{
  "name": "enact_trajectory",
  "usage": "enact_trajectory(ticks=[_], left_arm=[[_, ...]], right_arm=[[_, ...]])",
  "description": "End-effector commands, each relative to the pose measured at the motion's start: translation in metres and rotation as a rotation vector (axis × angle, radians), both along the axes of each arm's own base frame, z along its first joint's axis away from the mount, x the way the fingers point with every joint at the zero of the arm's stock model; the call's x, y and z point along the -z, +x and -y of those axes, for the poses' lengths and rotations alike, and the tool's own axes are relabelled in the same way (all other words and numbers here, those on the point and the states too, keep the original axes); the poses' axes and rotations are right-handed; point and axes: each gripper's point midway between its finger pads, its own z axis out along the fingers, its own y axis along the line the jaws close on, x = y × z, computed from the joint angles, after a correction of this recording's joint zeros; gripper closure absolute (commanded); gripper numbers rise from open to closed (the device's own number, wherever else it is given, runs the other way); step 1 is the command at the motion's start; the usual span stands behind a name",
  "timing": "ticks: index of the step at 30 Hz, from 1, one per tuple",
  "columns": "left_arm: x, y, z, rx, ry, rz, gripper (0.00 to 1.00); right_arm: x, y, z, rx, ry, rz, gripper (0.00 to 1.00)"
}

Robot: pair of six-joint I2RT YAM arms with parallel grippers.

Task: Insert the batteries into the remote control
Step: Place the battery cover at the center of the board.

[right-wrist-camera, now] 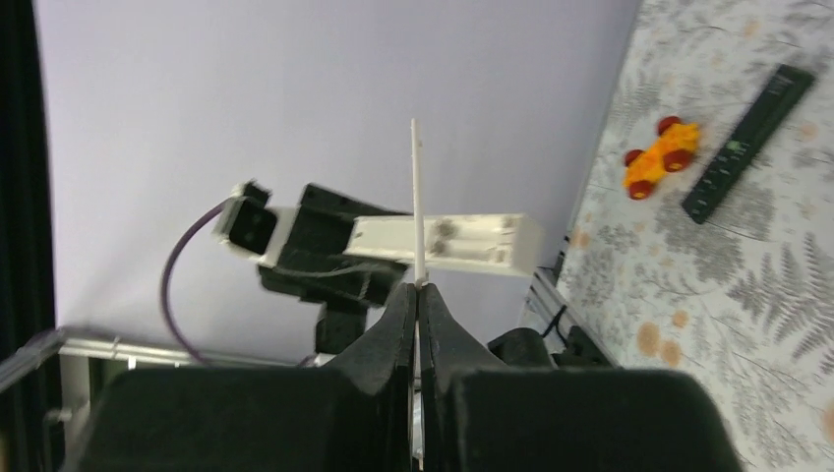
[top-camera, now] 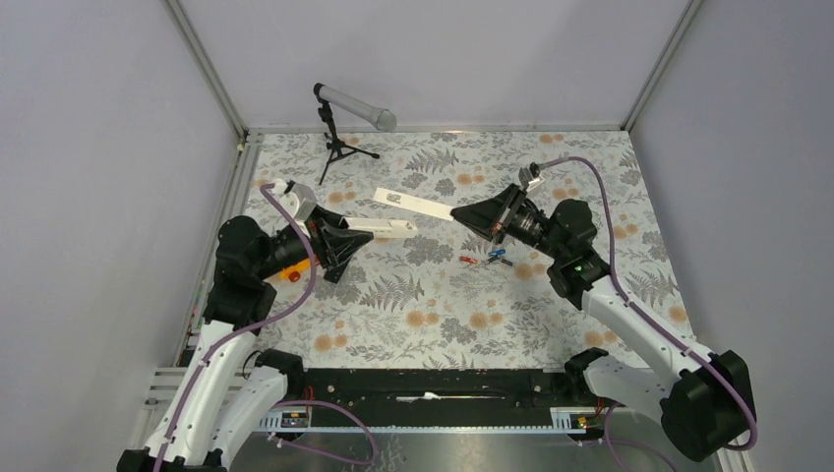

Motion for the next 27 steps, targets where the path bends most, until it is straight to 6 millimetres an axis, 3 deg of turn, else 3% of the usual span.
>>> enact_trajectory(ticks=[1,6,12,15,21,24,27], left_arm=[[-0.005,-0.017,-0.001,0.032,0.034,0.037,1.0],[-0.012,-0.044,0.005,0.159,0.043,0.1,1.0],[-0.015,-0.042,0.008,0.175,0.006,0.088,1.0],[-0.019,-0.041,0.01,0.192,-0.003,0.083,1.0],[-0.031,-0.046,0.012,0.223,-0.012,0.113,1.0],[-0.034,-0.047,0.013,0.233,-0.018,0.12,1.0],[-0.037,-0.047,0.014,0.244,-0.028,0.13,1.0]], right_arm=[[0.056,0.025,0.006,0.112,-0.093,-0.116,1.0],[0.129,0.025,0.009,0.125,-0.254,-0.228,1.0],[0.216,0.006,0.023,0.117,-0.442,-0.356,1.0],[0.242,-0.001,0.034,0.128,-0.525,-0.369,1.0],[0.268,-0.008,0.052,0.147,-0.672,-0.388,0.87],[0.279,-0.013,0.06,0.157,-0.727,-0.419,0.74],[0.28,-0.013,0.072,0.183,-0.799,-0.404,0.36]])
